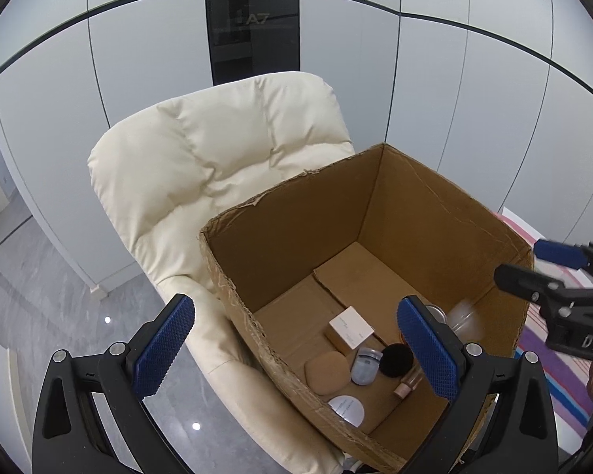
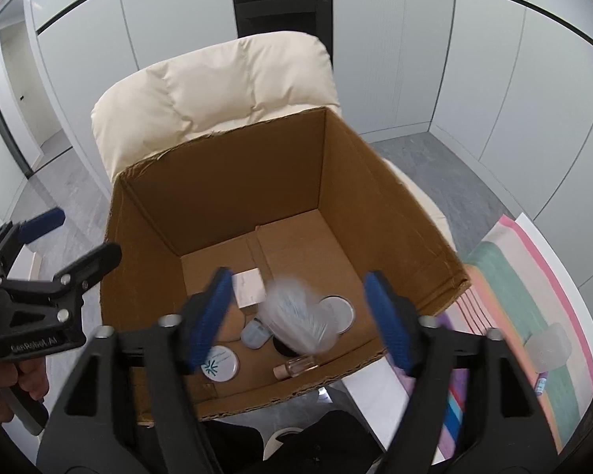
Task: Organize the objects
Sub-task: 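Open the left tool over the box while the right tool releases the oval case inside, then move both open tools back from the box toward the clear box and spray bottle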
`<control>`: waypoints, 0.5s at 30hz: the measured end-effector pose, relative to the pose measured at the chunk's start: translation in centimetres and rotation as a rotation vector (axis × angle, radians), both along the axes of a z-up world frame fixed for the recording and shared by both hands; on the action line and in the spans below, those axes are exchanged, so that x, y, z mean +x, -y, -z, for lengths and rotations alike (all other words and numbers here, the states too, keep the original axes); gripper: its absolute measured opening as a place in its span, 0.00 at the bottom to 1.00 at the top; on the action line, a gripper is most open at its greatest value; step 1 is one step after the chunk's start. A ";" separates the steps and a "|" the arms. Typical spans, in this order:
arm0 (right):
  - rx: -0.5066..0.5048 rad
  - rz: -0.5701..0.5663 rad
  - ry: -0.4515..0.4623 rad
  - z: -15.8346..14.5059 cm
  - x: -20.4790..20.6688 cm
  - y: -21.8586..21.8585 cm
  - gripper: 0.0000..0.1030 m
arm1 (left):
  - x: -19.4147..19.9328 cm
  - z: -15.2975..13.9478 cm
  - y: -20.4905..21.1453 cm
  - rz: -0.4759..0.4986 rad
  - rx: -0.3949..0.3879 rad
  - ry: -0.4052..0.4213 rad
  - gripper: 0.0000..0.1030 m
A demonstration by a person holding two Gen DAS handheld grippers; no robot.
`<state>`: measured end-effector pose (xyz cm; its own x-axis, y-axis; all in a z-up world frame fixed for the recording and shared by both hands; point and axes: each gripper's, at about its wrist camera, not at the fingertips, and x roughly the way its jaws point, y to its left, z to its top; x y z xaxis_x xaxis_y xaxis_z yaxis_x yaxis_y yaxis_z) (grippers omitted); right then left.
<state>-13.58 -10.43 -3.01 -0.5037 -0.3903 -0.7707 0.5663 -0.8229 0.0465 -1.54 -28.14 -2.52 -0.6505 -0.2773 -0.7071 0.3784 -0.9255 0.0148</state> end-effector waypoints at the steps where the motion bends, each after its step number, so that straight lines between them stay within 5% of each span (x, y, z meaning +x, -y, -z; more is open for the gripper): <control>1: -0.005 0.004 -0.003 -0.1 -0.1 -0.2 0.78 | -0.1 0.0 -0.1 0.001 -0.001 0.001 1.00; 6: 0.000 0.027 -0.029 -0.4 -0.3 -1.2 0.94 | -0.6 -0.1 -0.9 0.008 -0.003 -0.006 1.00; 15: -0.008 0.104 -0.038 -0.8 -0.9 -4.7 1.00 | -2.5 -0.1 -3.4 0.053 0.000 -0.009 1.00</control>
